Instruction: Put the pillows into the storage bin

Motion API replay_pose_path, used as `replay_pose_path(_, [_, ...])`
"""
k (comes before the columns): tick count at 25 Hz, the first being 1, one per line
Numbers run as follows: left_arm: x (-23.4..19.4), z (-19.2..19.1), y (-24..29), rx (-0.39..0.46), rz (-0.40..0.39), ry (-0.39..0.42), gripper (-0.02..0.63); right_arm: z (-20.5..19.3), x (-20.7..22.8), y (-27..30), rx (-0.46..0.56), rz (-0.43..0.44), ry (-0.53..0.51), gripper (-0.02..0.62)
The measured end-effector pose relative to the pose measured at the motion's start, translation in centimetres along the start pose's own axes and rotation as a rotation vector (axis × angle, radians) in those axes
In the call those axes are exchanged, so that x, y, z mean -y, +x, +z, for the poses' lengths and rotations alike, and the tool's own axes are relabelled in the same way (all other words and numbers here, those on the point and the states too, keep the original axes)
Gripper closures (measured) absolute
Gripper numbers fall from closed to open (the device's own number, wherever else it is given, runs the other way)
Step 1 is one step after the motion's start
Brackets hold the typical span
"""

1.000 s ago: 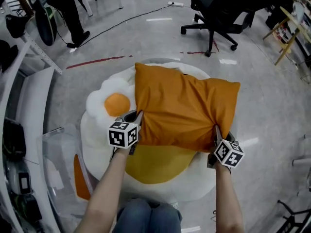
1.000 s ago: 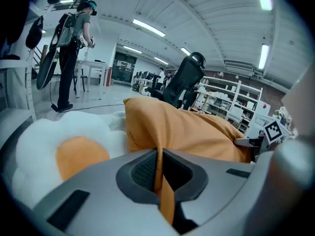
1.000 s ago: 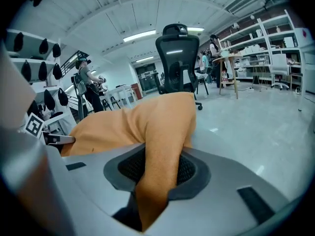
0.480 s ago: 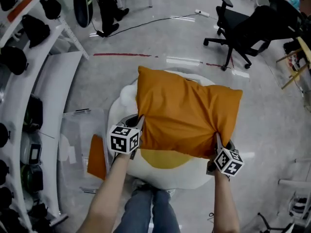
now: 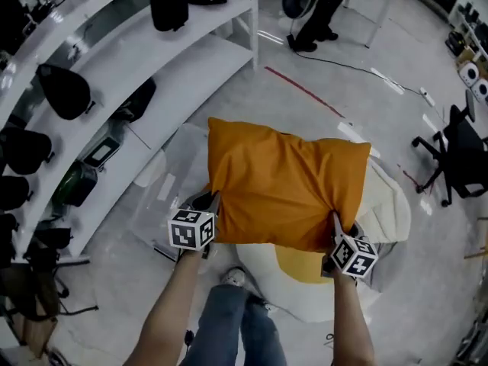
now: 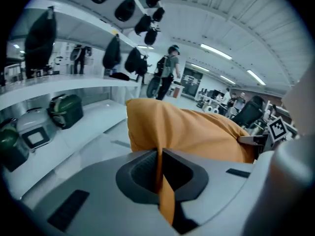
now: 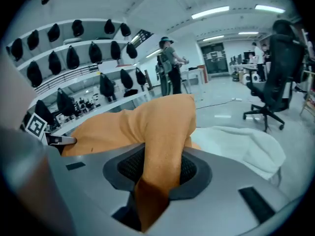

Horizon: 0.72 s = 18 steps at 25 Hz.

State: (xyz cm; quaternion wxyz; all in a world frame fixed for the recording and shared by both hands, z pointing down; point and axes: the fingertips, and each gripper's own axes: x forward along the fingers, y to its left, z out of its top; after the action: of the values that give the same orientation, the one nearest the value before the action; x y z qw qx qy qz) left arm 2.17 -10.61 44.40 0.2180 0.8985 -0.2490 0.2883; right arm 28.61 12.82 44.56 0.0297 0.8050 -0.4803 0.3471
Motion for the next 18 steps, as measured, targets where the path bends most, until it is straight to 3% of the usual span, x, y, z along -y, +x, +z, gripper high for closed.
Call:
replay_pose_path(5, [-13.7,-4.7,-7.7,0.05,0.213,-0.188,0.58,-1.4,-14.8,9.1,-0.099,0.208,-0.166,0.465])
replay_pose_path(8, [-19.5,-9.5,-12.3,0.071,0.343,-0.314,0.58,-3.4,-23.0,13.4,-0.167,0.338,-0.285,0.464])
replay_pose_path(13, [-24.8,-17.1,-17.0,0.083,0.472,-0.472,0.578,-8.0,-32.3,18.1,-0.249,0.466,-0.448,0.46])
replay_pose_path(18, [-26.7,-22.9,-17.4,0.083,0.516,-0.579,0.578,-11.4,-37.0,22.3,-0.296,0.539,-0.591,0.454])
